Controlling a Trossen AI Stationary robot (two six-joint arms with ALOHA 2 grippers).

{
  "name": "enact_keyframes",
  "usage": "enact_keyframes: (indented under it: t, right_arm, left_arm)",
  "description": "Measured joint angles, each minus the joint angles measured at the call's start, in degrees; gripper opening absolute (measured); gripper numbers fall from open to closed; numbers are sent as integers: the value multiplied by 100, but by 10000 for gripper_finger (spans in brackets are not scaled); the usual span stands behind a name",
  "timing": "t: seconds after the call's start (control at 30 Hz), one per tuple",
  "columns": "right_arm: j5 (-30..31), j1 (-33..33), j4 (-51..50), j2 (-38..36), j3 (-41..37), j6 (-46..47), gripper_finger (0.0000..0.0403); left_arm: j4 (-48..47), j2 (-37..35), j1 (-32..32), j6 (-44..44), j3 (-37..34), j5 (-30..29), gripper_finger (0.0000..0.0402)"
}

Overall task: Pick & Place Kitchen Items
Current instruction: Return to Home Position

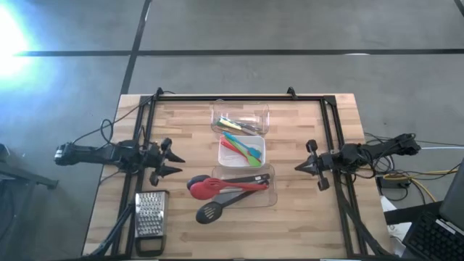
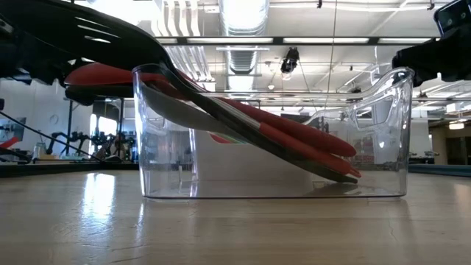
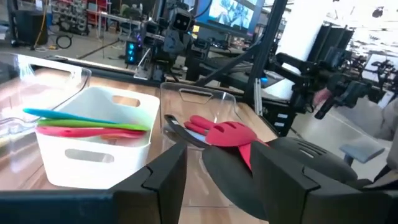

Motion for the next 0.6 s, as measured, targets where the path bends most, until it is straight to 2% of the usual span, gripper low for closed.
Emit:
enact_keyframes:
  t: [0.6]
  right_arm:
    - [11, 0, -1, 28, 2, -61, 8]
  left_arm:
    - [25, 1, 0, -39, -40, -42, 179]
